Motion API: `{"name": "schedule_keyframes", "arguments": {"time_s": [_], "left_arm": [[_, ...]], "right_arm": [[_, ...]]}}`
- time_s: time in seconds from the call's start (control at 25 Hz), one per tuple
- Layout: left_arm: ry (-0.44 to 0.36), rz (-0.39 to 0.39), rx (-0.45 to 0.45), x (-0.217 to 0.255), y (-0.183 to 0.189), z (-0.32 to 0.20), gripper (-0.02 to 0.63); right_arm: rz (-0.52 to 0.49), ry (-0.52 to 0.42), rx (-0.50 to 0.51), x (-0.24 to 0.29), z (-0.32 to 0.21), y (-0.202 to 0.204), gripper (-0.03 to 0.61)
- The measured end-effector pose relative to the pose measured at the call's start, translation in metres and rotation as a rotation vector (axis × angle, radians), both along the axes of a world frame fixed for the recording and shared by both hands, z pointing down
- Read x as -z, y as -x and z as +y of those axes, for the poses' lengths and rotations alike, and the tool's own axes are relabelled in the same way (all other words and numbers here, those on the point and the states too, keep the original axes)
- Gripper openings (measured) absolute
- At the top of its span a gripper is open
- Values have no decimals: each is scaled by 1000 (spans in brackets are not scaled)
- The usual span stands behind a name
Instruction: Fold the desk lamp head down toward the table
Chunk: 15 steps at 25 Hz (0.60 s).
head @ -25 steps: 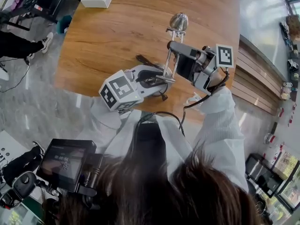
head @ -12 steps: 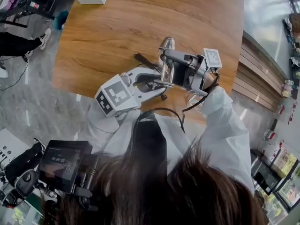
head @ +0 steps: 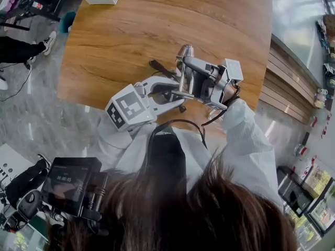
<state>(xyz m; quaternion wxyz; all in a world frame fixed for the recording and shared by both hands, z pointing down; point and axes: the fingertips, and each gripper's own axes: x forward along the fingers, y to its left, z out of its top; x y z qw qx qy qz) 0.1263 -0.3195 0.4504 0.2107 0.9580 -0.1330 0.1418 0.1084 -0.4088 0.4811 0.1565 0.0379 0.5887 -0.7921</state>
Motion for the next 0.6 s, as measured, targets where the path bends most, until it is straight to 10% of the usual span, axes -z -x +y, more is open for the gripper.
{"name": "schedule_keyframes", "arguments": {"time_s": [0.44,0.6], "left_arm": [[10,-32,152,16,55,14,135],[-67,-50,332,38,92,-24,135]], "right_arm": [[236,-212,-13,26,22,-32,137],[333,-466,-234,64,13,-58,26]]}}
